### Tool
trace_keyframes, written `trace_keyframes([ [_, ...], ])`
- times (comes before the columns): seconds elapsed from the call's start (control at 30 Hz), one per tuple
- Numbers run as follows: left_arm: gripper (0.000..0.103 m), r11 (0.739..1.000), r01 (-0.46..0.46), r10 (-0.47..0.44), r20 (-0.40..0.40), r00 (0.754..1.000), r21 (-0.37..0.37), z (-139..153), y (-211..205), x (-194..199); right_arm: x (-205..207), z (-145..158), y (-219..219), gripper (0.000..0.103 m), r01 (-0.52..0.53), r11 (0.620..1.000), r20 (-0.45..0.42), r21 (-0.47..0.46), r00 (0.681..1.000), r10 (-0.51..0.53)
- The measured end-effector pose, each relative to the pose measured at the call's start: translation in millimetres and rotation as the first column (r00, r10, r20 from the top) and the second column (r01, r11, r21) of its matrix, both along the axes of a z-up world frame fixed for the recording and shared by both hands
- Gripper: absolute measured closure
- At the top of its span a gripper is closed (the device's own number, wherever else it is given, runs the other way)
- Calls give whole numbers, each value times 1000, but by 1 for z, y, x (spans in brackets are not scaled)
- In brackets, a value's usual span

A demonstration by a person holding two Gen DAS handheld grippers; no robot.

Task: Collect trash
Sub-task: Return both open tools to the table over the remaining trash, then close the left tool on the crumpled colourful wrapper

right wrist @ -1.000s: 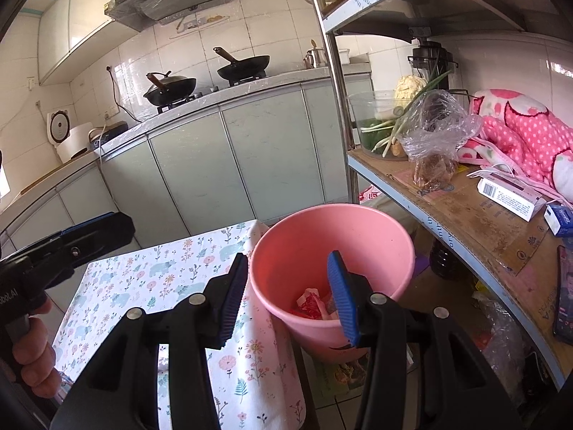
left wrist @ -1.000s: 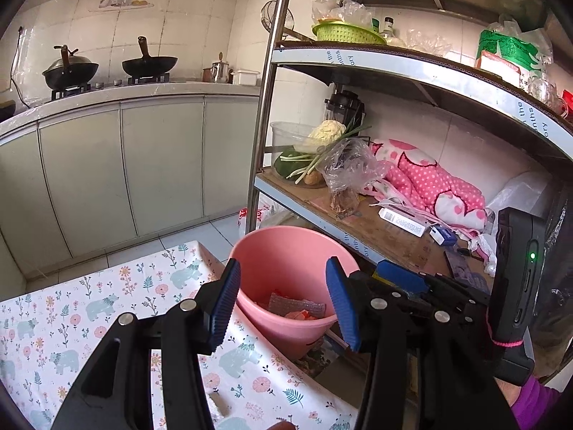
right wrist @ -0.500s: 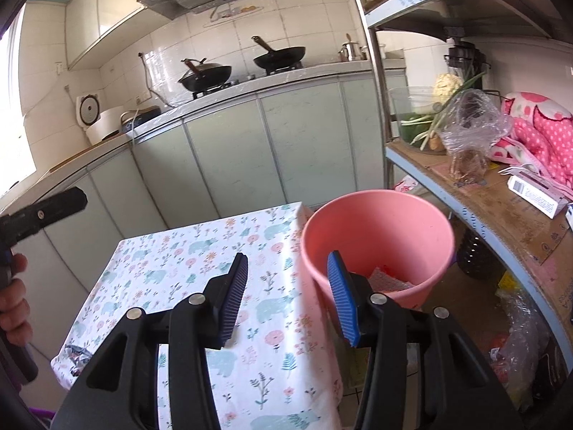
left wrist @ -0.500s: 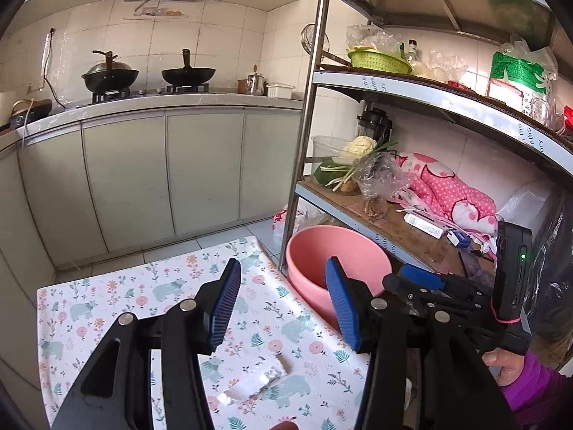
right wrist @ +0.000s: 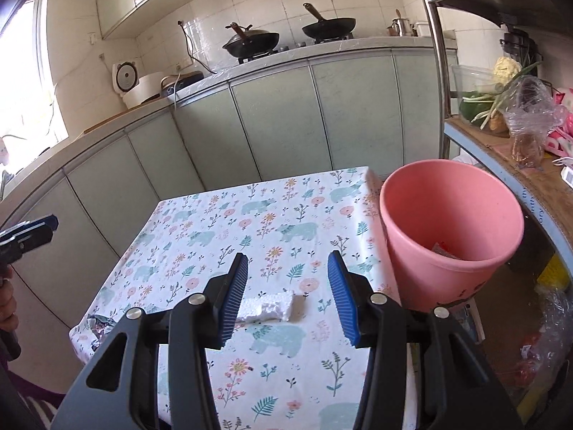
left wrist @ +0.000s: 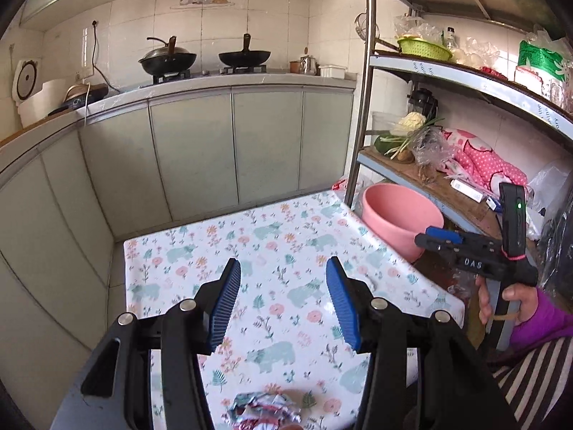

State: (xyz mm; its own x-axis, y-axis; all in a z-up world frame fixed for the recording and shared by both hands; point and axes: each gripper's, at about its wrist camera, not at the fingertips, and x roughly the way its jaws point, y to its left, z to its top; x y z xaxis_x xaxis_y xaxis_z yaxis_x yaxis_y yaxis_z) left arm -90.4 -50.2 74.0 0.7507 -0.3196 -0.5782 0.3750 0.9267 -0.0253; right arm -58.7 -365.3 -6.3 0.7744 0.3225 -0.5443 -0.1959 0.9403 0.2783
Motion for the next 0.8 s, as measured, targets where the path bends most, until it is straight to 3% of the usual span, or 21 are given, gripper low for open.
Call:
trace_keyframes([
  [0.17,54,1000,-18,19,-68,997,6,-29,21,-24,0,-1,19,56,-43,999,-7,-16,999,43],
  [0.3,54,997,-72,66,-145,987,-37,-57,40,-34,-3,-4,31,56,-70,997,-18,-27,997,70],
  [0.47,54,987,-137,118,-210,971,-80,-85,49,-27,-5,-10,39,56,-96,994,-37,-50,995,94],
  [0.67,54,981,-181,155,-299,942,-64,-116,48,-10,-6,-14,39,56,-100,994,-52,-54,994,97],
  [0.8,40,981,-185,156,-341,927,-54,-133,47,-12,-3,-20,38,56,-99,994,-68,-47,993,95],
])
